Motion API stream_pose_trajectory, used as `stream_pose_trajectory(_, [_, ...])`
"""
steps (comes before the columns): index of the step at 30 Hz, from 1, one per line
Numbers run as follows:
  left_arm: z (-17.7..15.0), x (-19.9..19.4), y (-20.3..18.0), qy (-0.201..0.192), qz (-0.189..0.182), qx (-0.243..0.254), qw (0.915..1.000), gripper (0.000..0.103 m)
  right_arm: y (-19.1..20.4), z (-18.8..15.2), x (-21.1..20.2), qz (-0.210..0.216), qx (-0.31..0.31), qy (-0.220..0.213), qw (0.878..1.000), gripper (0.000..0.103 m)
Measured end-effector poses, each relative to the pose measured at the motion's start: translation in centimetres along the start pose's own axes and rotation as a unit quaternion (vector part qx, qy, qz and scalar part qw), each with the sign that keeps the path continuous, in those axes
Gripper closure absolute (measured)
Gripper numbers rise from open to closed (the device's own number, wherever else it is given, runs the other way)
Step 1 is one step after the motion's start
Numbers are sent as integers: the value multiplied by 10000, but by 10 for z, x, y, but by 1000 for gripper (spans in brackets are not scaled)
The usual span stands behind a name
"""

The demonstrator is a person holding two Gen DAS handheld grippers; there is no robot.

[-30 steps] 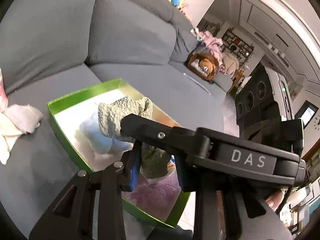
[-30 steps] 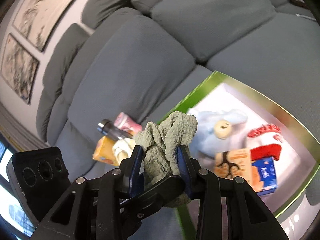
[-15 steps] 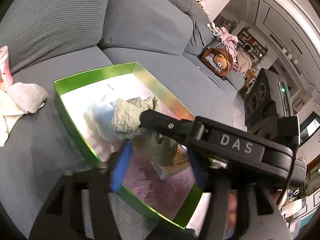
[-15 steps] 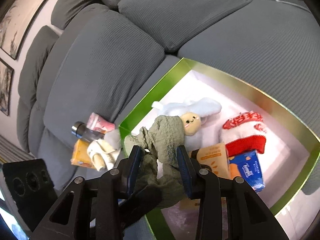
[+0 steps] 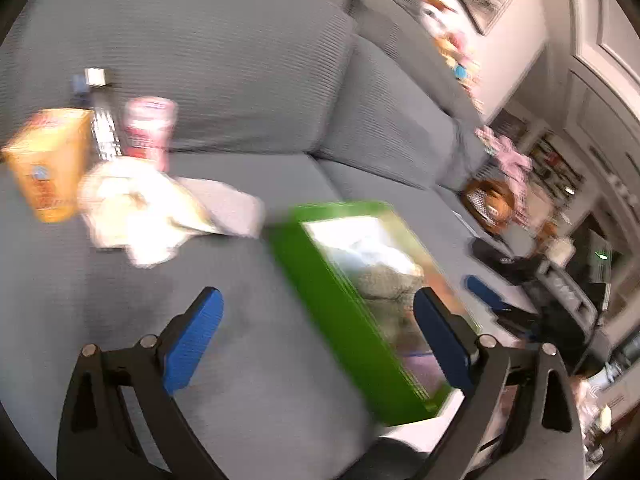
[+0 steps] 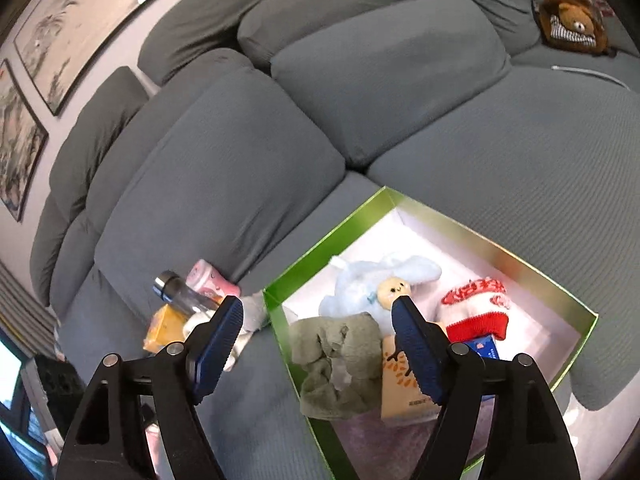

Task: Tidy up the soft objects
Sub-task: 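Carry the green scrunchie into the green box and open the right gripper, then move the right gripper to the cream towel and grasp it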

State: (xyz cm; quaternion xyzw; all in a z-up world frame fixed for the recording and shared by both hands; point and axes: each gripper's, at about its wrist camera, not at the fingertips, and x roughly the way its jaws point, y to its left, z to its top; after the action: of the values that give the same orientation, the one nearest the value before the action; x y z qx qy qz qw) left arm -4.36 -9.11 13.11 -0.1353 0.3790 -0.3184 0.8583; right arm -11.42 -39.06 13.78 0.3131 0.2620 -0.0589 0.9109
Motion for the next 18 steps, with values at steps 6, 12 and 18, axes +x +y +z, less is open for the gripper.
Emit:
stream_pose_trajectory(6, [-15,-31,67,-224,906,-518,9943,2,18,-2,1,125,-156,-263,9995,10])
stream_pose_trajectory(12, [-40,-40,133,-375,1843,-1236,9743,2,49,-10,19,393,-356,-234,9983,4])
stream_pose_trajectory(18, [-40,-47,151,-310,1953,-1634,9665,2,91,-29,54,380,-736,229,9963,4])
